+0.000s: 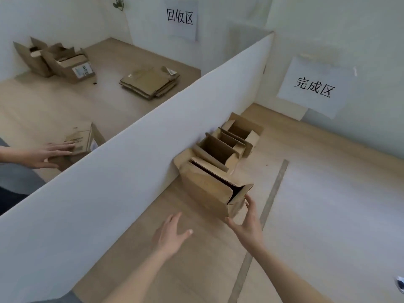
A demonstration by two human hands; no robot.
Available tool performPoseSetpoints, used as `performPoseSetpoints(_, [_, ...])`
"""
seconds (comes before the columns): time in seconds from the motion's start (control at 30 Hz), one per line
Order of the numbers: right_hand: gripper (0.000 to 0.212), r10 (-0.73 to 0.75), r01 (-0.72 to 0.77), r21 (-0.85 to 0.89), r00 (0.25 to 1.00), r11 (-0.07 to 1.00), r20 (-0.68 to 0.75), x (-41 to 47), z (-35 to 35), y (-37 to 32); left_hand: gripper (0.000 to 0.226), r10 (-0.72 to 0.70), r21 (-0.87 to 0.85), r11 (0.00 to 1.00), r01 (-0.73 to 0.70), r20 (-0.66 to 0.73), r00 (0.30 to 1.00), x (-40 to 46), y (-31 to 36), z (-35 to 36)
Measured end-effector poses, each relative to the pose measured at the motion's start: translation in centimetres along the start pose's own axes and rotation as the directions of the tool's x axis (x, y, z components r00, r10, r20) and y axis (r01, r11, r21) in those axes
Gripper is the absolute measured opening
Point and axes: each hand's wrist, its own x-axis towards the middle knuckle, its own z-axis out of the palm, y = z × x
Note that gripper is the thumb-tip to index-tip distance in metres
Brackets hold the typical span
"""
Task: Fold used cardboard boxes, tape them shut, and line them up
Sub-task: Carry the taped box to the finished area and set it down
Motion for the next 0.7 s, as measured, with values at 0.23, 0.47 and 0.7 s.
performPoseSetpoints(0.23, [0.055,0.154,-0.139,0.225,0.987,0.964,-0.049,0.3,2.4,0.4,0.078,0.071,-0.006,0.997,-0.071,0.032,0.997,1.9,-0.1,0.6])
performPoseSetpoints(0.47, [0.050,0.215,-0.193,0.296,0.976,0.935,-0.042,0.2,2.9,-0.2,0.083,0.075,-0.297,0.952,-0.066,0.018,0.997,3.7,2.3,0.3])
performPoseSetpoints(0.7, [0.083,0.190,-0.189,0.246,0.982,0.951,0.020,-1.1,0.6,1.0,0.090,-0.080,-0.588,0.808,0.025,-0.068,0.995,5.2,5.7,1.6])
